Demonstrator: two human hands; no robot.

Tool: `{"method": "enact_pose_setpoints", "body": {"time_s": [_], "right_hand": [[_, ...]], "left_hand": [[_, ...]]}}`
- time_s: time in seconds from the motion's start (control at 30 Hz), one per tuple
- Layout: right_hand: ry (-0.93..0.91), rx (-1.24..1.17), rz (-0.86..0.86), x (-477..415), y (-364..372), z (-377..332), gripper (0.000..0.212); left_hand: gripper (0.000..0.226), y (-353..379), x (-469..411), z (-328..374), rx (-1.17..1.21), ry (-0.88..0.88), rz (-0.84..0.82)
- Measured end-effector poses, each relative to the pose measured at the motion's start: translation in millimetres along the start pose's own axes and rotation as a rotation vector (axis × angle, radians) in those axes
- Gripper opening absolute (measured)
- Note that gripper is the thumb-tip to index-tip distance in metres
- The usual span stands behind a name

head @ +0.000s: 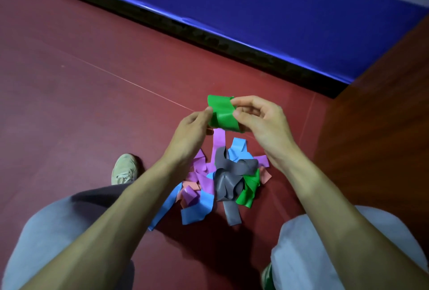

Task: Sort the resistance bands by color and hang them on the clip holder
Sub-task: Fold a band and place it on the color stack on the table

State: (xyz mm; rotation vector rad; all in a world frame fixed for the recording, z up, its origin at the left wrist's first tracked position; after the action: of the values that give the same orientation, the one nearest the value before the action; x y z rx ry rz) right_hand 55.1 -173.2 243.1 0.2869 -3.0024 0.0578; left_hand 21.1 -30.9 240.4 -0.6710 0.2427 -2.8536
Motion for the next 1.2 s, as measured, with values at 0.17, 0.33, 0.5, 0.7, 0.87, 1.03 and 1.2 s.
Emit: {"method": "enact_pose_setpoints", "body": {"time_s": [0.17,0.33,0.5,0.7,0.87,1.03,1.2], "right_hand": [[0.033,-0.05,-0.047,-4.3,-7.3,6.9,0.029],[0.147,-0.095,-0.032,-3.7,-9.4,8.3,0.019],[0.252,-0.12,-0.047,-0.8,-7.8,6.7,0.009],[0.488,-0.21,-0.025,1.1,-5.2,8.8,0.023],[0.555,-0.492,0.021,-2.6,-4.1,9.9,0.019],[0.5,-0.7,0.158,-7.4,-8.4,9.1,0.04],[0.47,-0.677,0.145,-8.6,-11.1,8.0,0.049]], "left_hand": [[0.016,-1.5,-6.6,2.8,0.078,0.079,0.034],[0.01,-2.3,-6.1,5.5,0.197,0.132,0.019],[0.012,-3.4,-6.1,2.9,0.093,0.189,-0.011],[0.018,-16.0,-3.0,9.0,-0.172,0.363,-0.177],[0.007,-23.6,1.5,8.3,-0.237,0.396,-0.312],[0.009,-29.1,-0.1,3.6,-0.288,0.361,-0.335],[0.015,-28.8,-2.4,-3.4,-0.388,0.254,-0.381]]}}
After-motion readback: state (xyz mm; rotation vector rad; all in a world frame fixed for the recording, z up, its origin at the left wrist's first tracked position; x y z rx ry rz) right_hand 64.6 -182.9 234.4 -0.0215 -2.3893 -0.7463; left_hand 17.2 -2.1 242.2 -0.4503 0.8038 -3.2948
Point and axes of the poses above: each hand's wrist, its own x-axis away from the middle knuckle, its own y-axis out of the palm, z = x × y, the point moved 1 cm from there along -x, towards the middle knuckle, and after that the axes turned 3 degrees about -x, right-handed, at the moved point
